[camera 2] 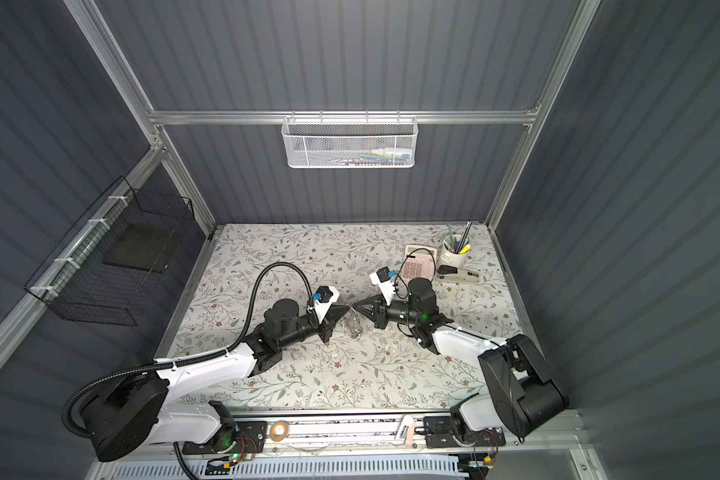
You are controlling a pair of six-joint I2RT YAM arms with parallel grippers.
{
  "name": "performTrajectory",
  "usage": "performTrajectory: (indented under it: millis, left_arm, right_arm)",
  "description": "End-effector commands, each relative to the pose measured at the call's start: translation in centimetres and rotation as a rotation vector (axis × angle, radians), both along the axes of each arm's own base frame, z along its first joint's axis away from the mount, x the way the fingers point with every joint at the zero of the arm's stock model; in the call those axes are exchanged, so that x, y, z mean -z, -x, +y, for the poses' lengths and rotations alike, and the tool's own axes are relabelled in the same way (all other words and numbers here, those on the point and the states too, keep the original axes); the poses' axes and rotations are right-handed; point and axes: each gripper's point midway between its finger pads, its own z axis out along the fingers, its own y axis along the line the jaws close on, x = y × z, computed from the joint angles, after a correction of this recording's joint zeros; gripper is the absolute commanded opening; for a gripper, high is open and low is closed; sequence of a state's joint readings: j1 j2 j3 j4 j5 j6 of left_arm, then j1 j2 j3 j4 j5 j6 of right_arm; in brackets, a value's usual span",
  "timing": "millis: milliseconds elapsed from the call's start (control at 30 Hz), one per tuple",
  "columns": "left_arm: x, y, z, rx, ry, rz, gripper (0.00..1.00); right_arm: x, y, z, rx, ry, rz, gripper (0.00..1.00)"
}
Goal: Put the keys on the keyring
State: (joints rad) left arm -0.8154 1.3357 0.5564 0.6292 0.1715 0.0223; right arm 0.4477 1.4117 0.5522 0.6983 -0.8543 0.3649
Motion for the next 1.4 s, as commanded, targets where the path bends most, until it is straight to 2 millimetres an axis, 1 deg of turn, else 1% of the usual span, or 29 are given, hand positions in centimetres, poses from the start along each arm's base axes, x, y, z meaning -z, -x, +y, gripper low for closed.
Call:
performTrajectory:
  millis: [0, 233, 533, 700, 933, 1033, 1133, 1267, 1367]
  left_arm:
    - [-2.5, 0.1, -0.8, 0.029, 0.069, -0.046, 0.00]
    - [-3.3, 0.1, -0.6, 0.017, 0.117, -0.059, 0.00]
    - [-4.7, -0.3, -0.3, -0.024, 0.219, -0.061, 0.00]
    - [-5.5, -0.4, -0.2, -0.032, 0.277, -0.055, 0.00]
    - [-6.6, -0.1, 0.3, -0.035, 0.355, -0.036, 0.00]
    - [-7.2, 0.3, 0.1, -0.013, 0.380, -0.034, 0.00]
    - [-8.1, 0.8, 0.1, 0.018, 0.412, -0.042, 0.00]
    - [-9.2, 1.2, 0.1, 0.039, 0.443, -0.060, 0.00]
    - [-10.1, 1.6, 0.2, 0.056, 0.475, -0.086, 0.00]
  right_arm:
    - [-1.0, -1.3, -0.2, 0.056, 0.008, -0.037, 0.00]
    - [-0.6, -1.3, 0.1, 0.041, 0.001, -0.007, 0.00]
    - [-1.4, -0.9, 0.0, 0.035, -0.010, -0.017, 0.00]
    - [-2.1, -0.5, -0.4, 0.042, -0.016, -0.039, 0.00]
    - [-4.2, 0.3, -1.1, 0.061, -0.034, -0.086, 0.00]
    - [-5.5, 0.8, -1.3, 0.063, -0.047, -0.115, 0.00]
    - [-6.2, 1.3, -1.5, 0.059, -0.048, -0.127, 0.00]
    - [-6.8, 1.6, -1.5, 0.051, -0.057, -0.123, 0.00]
    - [-6.6, 1.5, -1.3, 0.045, -0.040, -0.099, 0.00]
